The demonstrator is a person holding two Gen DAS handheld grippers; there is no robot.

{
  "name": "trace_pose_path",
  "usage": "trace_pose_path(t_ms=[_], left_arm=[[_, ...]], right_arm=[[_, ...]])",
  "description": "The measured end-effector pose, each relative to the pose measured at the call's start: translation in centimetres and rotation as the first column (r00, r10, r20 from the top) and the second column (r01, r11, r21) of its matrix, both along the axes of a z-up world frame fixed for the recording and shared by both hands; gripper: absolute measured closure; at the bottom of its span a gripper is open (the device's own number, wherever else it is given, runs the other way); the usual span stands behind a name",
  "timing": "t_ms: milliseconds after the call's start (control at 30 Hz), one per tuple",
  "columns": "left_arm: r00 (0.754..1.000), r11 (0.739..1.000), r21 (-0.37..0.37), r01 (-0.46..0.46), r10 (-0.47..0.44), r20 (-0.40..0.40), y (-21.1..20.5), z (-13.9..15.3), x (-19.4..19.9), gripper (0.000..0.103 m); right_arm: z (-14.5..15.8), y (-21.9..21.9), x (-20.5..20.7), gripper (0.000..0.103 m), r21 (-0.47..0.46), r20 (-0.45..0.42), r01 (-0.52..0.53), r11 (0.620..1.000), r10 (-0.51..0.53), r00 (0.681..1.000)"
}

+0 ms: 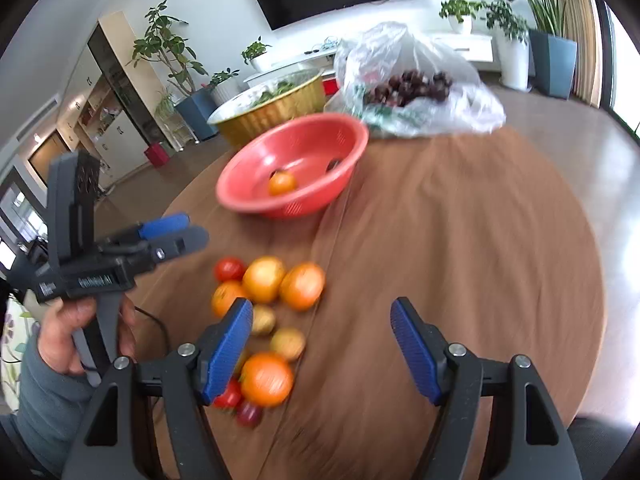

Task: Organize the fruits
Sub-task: 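Move both open tools back to the fruit pile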

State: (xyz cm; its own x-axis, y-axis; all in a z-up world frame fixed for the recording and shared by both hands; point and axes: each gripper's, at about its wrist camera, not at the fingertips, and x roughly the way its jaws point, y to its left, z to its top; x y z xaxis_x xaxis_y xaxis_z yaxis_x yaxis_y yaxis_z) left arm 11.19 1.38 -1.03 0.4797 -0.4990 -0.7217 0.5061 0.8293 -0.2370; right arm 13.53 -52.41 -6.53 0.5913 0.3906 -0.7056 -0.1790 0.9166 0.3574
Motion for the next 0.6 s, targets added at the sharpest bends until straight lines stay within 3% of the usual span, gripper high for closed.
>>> trace_pose_path(t_ms=[233, 600], left_arm=[[0.997, 0.999, 0.036, -0.007, 0.004, 0.071, -0.3, -0.8, -6.6, 0.000], [0.999, 0.995, 0.098, 0.027, -0.025, -0.021, -1.1, -3.0, -10.3, 0.000]], right_arm=[[-1.9, 2.7, -2.4, 0.029, 0.049, -0.056, -0.069, 0.996, 0.072, 0.996], [-3.7, 3.3, -1.7, 0.042, 0.071, -0.128, -0.061, 0.996, 0.069, 0.989]])
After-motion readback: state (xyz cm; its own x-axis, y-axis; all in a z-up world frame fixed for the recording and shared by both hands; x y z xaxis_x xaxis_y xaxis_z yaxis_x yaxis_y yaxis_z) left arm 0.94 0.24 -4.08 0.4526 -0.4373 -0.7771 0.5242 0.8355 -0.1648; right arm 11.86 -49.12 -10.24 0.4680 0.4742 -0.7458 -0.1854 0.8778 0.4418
